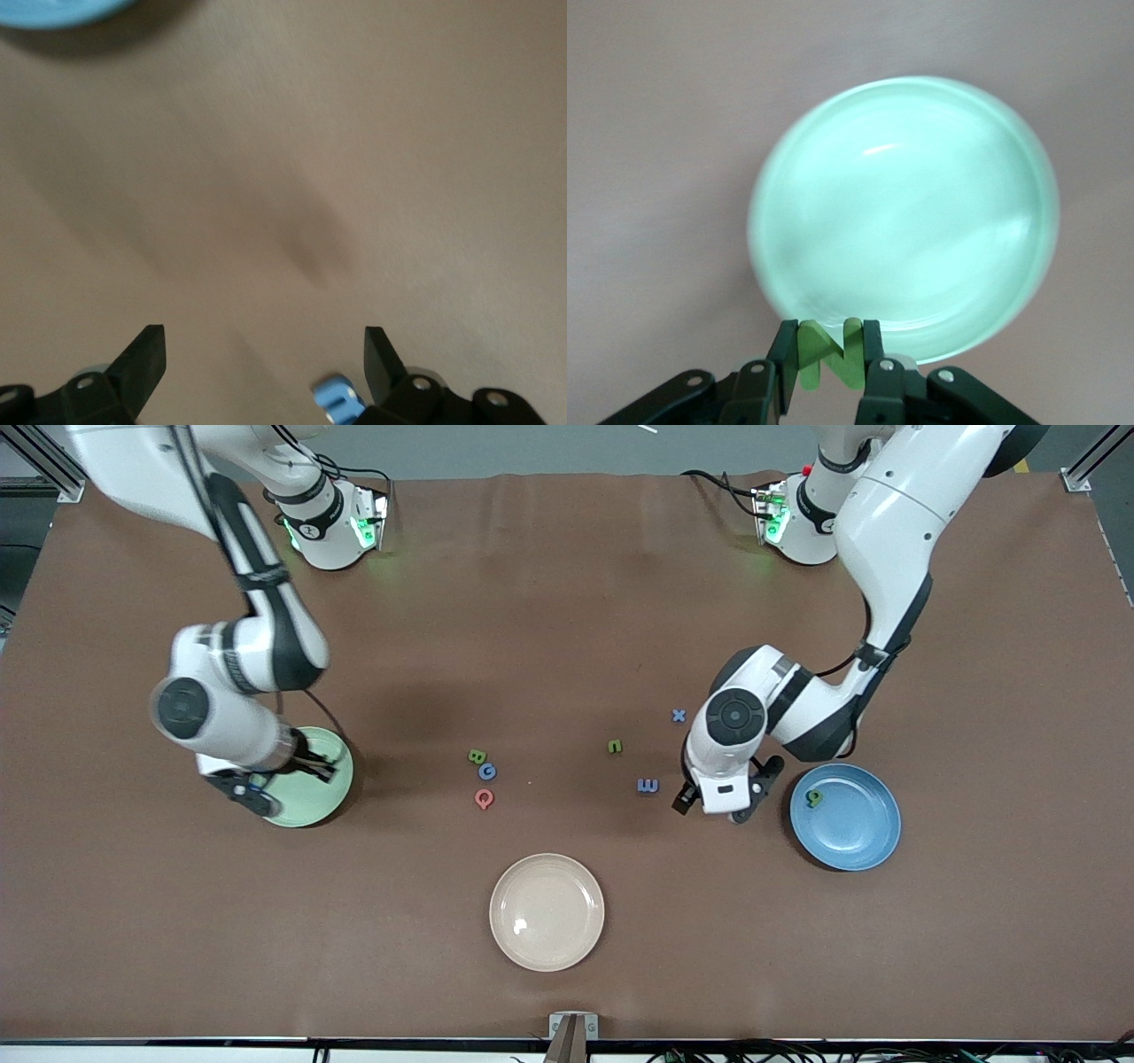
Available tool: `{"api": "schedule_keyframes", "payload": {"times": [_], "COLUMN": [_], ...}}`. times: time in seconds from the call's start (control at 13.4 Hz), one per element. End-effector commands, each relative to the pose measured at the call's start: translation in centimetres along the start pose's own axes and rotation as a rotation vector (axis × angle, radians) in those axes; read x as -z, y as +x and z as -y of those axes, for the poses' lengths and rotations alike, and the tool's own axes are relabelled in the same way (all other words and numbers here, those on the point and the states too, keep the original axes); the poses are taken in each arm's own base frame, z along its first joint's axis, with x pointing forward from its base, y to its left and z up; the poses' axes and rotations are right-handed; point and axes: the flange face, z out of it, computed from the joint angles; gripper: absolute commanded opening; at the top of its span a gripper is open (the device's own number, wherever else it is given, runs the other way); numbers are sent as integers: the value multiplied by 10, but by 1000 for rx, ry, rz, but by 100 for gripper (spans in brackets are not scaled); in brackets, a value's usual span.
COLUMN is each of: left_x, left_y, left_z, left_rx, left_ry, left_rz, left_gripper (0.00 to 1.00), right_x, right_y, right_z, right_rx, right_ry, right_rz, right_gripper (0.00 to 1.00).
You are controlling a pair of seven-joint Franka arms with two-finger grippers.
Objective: Sort upper and lower case letters into plates
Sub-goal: 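Release the b onto the blue plate while the right gripper carries the N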
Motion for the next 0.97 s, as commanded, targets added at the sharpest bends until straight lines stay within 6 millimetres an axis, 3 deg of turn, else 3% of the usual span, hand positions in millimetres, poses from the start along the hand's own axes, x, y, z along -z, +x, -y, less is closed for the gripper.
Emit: {"api": "schedule_keyframes", "payload": {"times": [0.0,0.37,0.74,0.89], "left_x": [-14,-30,-47,-53], "left_y": [-21,-43,-56,-56], "left_z": [-11,-17,-18,-18], "left_rx": [65,192,228,228], "left_ry": [-33,-68,-67,-70], "left_rz": [23,52,72,77], "left_gripper": [95,89,82,79], "right_x": [4,-16,-72,-83], "right_y": [-22,-27,-19,-20], "right_z": [-39,-48,-47,-45], "right_rx": [36,27,20,24], "right_ry": [16,23,28,24], "right_rz": [14,-6,-46,-43], "right_gripper": [1,1,1,2]}}
